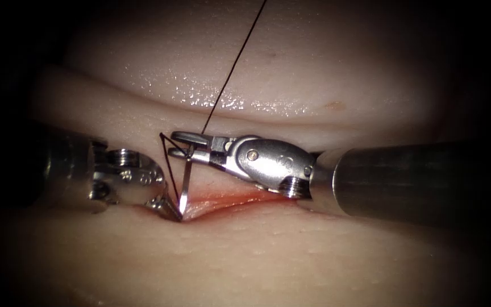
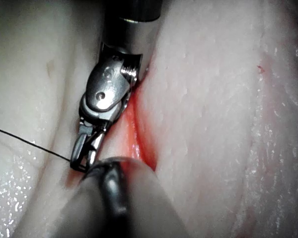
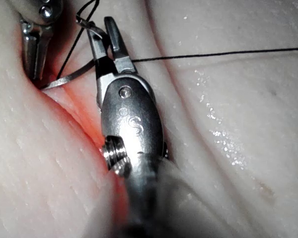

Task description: Wound Closure

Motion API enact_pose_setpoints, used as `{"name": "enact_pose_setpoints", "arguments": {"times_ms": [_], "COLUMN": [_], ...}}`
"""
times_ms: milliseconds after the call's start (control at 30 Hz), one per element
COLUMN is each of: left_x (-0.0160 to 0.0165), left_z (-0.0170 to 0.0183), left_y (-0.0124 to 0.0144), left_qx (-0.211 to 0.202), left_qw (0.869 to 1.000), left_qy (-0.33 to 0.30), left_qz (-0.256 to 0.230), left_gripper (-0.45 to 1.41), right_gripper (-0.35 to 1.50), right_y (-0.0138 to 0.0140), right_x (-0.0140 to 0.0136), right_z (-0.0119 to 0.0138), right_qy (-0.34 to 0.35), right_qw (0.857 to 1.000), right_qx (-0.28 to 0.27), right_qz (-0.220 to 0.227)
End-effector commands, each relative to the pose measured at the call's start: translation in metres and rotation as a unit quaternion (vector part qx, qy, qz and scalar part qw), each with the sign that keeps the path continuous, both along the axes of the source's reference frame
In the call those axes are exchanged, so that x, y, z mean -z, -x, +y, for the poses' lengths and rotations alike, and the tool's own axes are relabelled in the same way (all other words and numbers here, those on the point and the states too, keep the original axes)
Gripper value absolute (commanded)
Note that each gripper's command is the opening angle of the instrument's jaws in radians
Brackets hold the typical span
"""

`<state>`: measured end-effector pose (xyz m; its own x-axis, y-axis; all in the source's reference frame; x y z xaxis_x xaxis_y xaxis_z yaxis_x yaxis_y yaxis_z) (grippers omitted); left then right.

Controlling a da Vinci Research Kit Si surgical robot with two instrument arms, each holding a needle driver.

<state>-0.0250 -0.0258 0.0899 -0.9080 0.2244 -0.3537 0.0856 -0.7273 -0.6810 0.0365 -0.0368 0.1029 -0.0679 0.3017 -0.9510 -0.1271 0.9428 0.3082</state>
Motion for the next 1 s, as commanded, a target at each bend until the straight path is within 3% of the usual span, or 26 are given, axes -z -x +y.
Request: {"name": "enact_pose_setpoints", "arguments": {"times_ms": [33, 233, 433, 633, 1000], "left_x": [-0.0003, 0.0029, 0.0057, 0.0053, 0.0038], "left_z": [-0.0003, -0.0006, -0.0029, -0.0037, -0.0039], "left_y": [0.0006, 0.0007, 0.0014, 0.0016, 0.0009], "left_qx": [0.001, 0.024, 0.028, 0.048, 0.097], "left_qw": [1.0, 0.999, 0.998, 0.996, 0.989], "left_qy": [0.003, 0.034, 0.046, 0.056, 0.094], "left_qz": [-0.004, -0.014, -0.031, -0.044, -0.064], "left_gripper": [-0.08, -0.15, -0.3, -0.45, -0.45], "right_gripper": [-0.35, -0.35, -0.35, -0.35, -0.35], "right_y": [-0.0009, -0.0007, -0.0001, 0.0004, -0.0005], "right_x": [-0.0004, -0.0004, -0.0006, -0.0008, -0.0009], "right_z": [-0.0006, -0.0004, 0.0, 0.0005, 0.0009], "right_qy": [-0.007, -0.01, -0.011, -0.03, -0.113], "right_qw": [1.0, 1.0, 1.0, 0.999, 0.993], "right_qx": [0.001, 0.006, 0.011, 0.014, 0.023], "right_qz": [0.004, 0.002, -0.004, -0.01, -0.02]}}
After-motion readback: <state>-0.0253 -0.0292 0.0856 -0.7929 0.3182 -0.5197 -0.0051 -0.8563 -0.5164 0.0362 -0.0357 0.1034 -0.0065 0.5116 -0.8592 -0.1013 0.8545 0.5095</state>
